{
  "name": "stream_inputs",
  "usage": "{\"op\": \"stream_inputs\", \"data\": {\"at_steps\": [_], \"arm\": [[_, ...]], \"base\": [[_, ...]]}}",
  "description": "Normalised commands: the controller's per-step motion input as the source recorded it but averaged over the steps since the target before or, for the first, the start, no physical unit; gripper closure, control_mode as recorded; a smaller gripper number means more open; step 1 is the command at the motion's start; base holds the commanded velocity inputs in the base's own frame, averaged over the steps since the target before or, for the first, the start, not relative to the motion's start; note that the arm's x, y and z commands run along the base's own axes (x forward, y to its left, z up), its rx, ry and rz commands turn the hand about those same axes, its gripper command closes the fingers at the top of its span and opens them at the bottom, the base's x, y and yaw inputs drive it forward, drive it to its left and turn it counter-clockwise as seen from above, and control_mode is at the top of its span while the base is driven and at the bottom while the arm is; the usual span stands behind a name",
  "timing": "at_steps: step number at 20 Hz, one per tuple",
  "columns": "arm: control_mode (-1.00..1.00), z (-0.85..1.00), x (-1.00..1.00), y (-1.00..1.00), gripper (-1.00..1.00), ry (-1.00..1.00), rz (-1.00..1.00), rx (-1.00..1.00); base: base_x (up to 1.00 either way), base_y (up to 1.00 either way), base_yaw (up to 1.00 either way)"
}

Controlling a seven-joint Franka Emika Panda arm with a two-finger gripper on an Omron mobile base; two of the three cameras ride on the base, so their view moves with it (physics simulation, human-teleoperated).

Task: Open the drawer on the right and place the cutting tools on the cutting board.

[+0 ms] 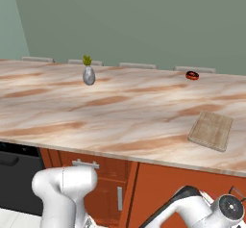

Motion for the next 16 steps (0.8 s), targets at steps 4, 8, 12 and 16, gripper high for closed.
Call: {"op": "stream_inputs", "data": {"at_steps": [4,8,12,16], "arm": [[-1.0,1.0,0.31,0.39,1.0,-0.03,-0.11,-0.01],[-1.0,1.0,0.64,0.53,1.0,0.03,-0.1,-0.02],[-1.0,1.0,0.85,0.55,1.0,0.12,-0.1,-0.06],[-1.0,1.0,0.99,0.53,1.0,0.21,-0.09,-0.04]], "base": [[0.0,0.0,0.0],[0.0,0.0,0.0],[0.0,0.0,0.0],[0.0,0.0,0.0]]}}
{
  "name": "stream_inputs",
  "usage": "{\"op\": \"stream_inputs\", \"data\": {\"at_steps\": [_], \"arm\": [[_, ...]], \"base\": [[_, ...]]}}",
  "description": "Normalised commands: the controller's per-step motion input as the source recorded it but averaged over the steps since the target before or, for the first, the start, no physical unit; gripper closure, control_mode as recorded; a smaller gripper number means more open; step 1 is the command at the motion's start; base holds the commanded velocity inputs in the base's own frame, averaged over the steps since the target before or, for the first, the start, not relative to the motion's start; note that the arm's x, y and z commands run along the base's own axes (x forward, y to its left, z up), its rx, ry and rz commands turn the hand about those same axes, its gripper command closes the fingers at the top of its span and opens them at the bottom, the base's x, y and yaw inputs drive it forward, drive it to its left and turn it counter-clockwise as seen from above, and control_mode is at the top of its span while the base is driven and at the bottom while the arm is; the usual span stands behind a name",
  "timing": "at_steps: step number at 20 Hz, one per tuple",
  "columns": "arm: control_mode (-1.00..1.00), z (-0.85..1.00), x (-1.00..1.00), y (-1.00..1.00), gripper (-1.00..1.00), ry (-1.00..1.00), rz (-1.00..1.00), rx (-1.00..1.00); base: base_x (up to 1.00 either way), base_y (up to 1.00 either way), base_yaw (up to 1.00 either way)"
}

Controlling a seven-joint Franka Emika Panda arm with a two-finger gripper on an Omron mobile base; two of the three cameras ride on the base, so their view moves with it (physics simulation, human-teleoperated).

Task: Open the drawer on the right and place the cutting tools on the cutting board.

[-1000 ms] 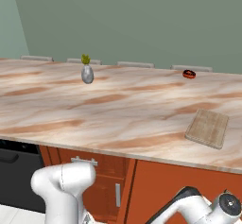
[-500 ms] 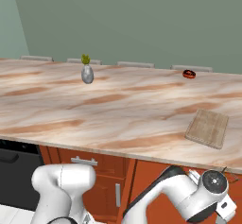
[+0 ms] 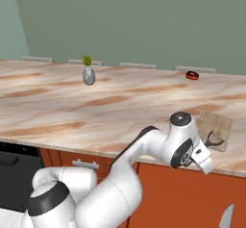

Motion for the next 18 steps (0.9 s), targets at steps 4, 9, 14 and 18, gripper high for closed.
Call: {"op": "stream_inputs", "data": {"at_steps": [4,9,14,18], "arm": [[-1.0,0.7,1.0,0.26,1.0,0.33,-0.02,-0.02],[-1.0,0.08,0.42,0.01,1.0,0.14,0.0,0.0],[-1.0,0.0,0.43,-0.16,1.0,0.0,0.0,0.04],[-1.0,0.0,0.78,-0.18,1.0,0.01,0.0,0.03]], "base": [[0.0,0.0,0.0],[0.0,0.0,0.0],[0.0,0.0,0.0],[0.0,0.0,0.0]]}}
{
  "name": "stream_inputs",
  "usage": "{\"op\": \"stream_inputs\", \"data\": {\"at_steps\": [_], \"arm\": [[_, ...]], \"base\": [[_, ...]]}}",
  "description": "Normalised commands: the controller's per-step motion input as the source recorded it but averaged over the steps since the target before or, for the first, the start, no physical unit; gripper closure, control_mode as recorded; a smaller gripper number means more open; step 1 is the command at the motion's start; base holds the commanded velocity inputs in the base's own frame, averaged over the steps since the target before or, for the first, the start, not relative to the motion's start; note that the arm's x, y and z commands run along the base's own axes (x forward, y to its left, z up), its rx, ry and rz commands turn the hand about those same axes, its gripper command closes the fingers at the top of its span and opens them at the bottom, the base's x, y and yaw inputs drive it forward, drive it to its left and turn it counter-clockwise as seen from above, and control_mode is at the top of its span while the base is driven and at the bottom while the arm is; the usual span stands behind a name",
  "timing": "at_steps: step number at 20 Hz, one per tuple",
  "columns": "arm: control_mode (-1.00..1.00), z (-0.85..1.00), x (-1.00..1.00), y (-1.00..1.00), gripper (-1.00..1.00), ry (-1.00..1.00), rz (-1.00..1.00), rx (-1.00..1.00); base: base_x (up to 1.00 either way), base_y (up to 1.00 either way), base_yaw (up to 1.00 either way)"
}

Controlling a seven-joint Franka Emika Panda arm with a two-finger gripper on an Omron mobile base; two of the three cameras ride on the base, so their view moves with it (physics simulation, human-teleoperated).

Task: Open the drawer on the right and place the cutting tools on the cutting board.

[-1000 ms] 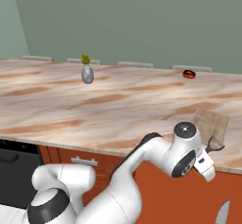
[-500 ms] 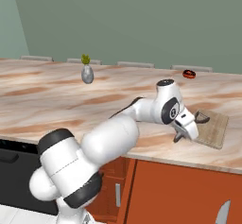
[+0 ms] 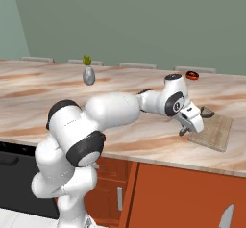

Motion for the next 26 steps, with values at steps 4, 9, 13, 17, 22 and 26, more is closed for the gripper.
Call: {"op": "stream_inputs", "data": {"at_steps": [4,9,13,17,22,26], "arm": [[-1.0,-0.02,0.74,-0.29,1.0,0.02,0.0,0.05],[-1.0,-0.13,0.65,-0.41,1.0,0.0,0.02,0.1],[-1.0,-0.01,0.32,-0.45,1.0,0.0,0.02,0.13],[-1.0,0.0,0.13,-0.31,1.0,0.0,0.0,0.16],[-1.0,0.0,0.2,-0.28,1.0,0.0,0.0,0.23],[-1.0,0.0,0.23,-0.01,1.0,0.0,0.0,0.0]], "base": [[0.0,0.0,0.0],[0.0,0.0,0.0],[0.0,0.0,0.0],[0.0,0.0,0.0],[0.0,0.0,0.0],[0.0,0.0,0.0]]}}
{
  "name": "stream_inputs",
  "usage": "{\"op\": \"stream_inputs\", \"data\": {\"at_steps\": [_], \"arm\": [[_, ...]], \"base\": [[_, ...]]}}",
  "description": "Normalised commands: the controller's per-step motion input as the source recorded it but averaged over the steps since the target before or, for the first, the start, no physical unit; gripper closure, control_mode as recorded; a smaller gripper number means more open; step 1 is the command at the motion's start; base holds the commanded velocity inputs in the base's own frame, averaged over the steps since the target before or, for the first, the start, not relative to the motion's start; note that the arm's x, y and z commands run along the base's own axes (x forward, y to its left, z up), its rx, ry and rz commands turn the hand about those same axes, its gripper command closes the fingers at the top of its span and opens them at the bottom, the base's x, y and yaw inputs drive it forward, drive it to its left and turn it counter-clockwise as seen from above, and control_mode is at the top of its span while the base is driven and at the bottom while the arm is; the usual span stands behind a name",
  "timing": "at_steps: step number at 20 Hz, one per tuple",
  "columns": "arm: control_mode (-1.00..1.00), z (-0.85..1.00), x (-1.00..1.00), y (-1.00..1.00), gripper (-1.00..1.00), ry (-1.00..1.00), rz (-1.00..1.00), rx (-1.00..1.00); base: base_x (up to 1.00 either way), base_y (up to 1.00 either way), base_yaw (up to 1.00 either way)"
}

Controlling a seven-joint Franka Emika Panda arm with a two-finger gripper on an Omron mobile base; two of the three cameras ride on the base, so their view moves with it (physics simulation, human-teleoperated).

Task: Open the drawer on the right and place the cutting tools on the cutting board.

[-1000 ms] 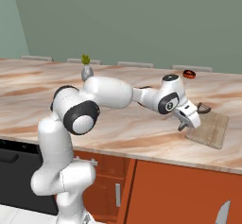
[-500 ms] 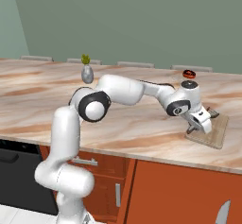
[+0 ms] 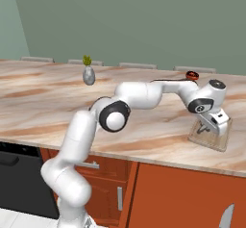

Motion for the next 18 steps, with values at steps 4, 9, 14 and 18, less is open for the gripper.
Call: {"op": "stream_inputs", "data": {"at_steps": [4,9,14,18], "arm": [[-1.0,-0.12,0.37,0.0,1.0,0.01,0.0,0.0],[-1.0,-0.24,0.47,0.0,1.0,0.0,0.0,0.0],[-1.0,-0.5,0.39,0.0,1.0,0.01,0.0,0.0],[-1.0,-0.26,0.21,0.0,-1.0,0.0,0.0,0.0]], "base": [[0.0,0.0,0.0],[0.0,0.0,0.0],[0.0,0.0,0.0],[0.0,0.0,0.0]]}}
